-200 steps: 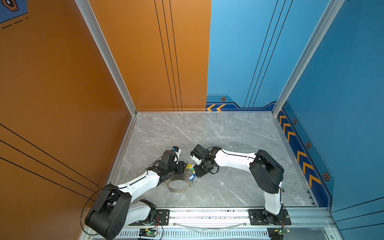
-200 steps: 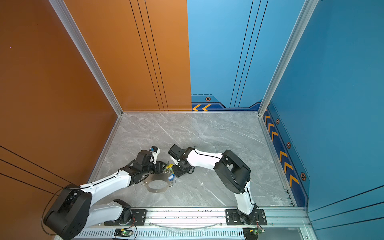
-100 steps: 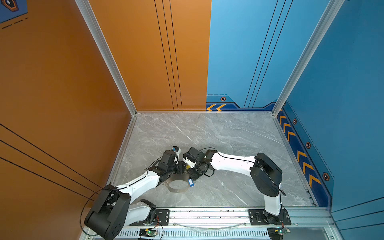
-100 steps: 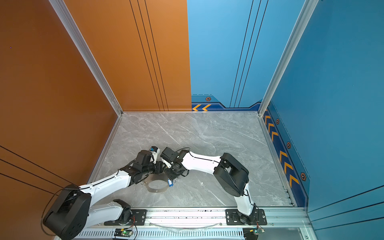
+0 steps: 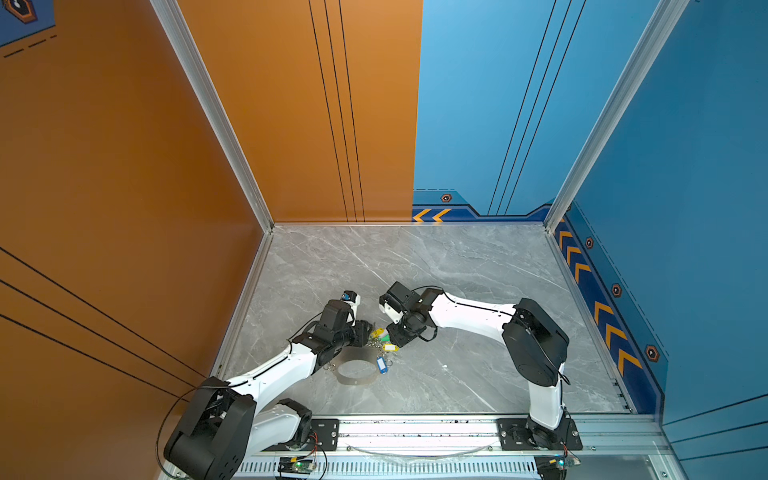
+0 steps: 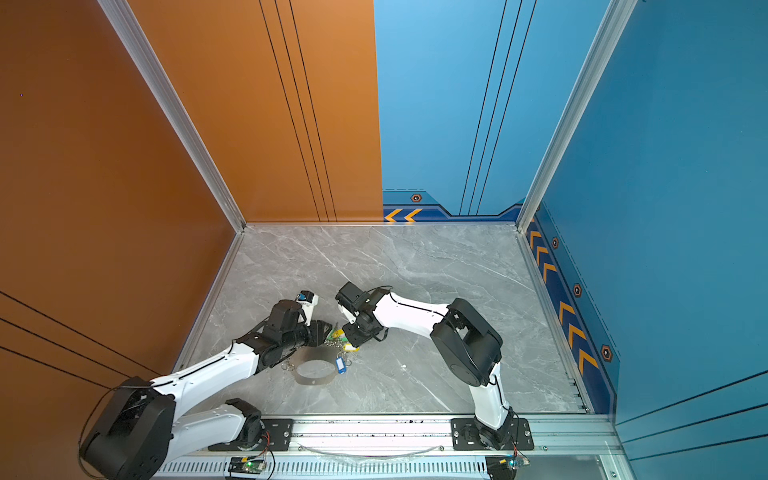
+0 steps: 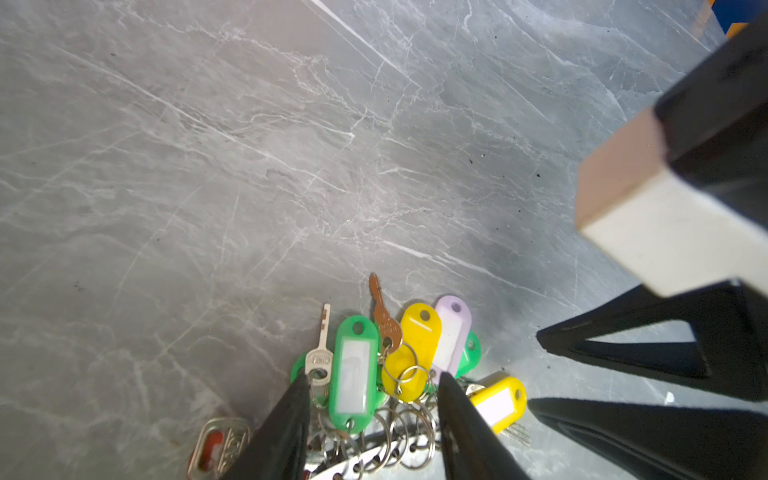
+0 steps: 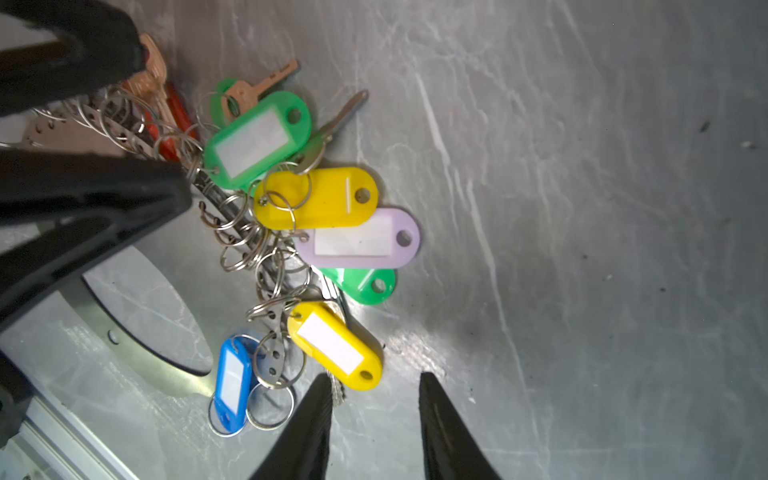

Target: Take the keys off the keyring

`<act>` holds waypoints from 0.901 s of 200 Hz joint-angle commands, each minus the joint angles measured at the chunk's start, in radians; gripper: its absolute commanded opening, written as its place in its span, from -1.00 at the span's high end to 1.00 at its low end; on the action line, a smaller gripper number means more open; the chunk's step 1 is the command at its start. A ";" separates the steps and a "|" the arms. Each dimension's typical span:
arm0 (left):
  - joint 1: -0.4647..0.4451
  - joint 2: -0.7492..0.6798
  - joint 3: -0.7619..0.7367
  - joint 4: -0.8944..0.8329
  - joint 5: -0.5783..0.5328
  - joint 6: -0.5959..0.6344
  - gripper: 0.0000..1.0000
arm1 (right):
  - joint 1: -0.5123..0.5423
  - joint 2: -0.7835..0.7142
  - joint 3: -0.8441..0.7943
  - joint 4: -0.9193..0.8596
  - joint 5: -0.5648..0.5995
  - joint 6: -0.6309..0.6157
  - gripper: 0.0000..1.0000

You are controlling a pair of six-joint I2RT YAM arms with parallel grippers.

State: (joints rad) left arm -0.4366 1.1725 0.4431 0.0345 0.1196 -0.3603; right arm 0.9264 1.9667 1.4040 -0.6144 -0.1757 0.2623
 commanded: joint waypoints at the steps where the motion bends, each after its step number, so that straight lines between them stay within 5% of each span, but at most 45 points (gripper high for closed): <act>1: 0.008 -0.013 -0.012 -0.009 0.004 0.003 -0.01 | 0.026 0.040 0.037 -0.084 0.048 -0.098 0.23; 119: 0.009 -0.015 -0.017 -0.006 0.003 0.005 -0.01 | 0.066 0.147 0.079 -0.094 0.077 -0.158 0.08; 180: 0.010 -0.011 -0.020 0.004 0.000 0.005 -0.02 | 0.063 0.117 0.039 -0.093 0.079 -0.154 0.56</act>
State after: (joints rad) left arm -0.4328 1.1721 0.4335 0.0353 0.1196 -0.3603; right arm 0.9836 2.0682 1.4857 -0.6762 -0.0944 0.1070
